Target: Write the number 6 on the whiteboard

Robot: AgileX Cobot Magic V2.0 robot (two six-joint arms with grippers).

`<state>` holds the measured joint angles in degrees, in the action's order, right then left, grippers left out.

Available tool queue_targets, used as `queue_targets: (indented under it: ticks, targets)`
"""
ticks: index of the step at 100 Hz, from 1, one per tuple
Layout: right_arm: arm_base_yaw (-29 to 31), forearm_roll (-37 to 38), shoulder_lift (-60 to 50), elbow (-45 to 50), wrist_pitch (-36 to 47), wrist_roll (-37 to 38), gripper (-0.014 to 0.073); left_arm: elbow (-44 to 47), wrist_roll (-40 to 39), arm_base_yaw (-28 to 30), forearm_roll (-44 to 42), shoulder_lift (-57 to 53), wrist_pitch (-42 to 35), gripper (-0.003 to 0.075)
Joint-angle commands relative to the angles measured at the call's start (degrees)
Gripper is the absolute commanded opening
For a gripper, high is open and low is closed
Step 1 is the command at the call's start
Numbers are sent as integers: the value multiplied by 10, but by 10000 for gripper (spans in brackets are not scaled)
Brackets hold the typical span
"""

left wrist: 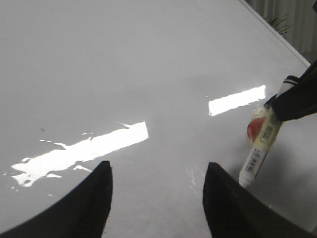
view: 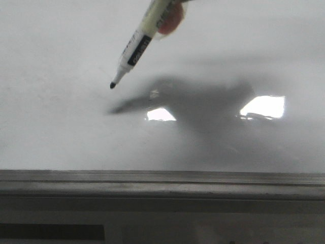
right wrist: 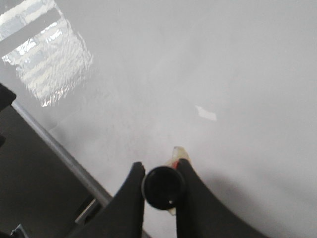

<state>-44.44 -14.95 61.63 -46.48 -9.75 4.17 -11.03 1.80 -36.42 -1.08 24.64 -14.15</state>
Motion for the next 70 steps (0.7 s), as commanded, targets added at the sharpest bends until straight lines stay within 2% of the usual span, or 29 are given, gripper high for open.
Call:
queue_targets:
  ticks: [1,21,37,51,62,70]
  targets:
    - [23,22,15,-54,34,-6,-70,-15,0,10,-1,1,-37,353]
    - [65,61,62,-142,-20,-6,-70,-15,-1,13,-1,1,-37,345]
    - [65,84,78,-152,-17,-6,-70,-15,-1,13,-1,1,-37,345]
    - [35,71,96,-103,-26,-6,-70,-15,-1,13,-1,1,-35,345]
    - [-4,46,100,-45,1,-6,-70,-15,-2,13,-1,1,-29,345]
    - [-5,48,88,-30,-5,-6,-70,-15,-2,13,-1,1,-29,345]
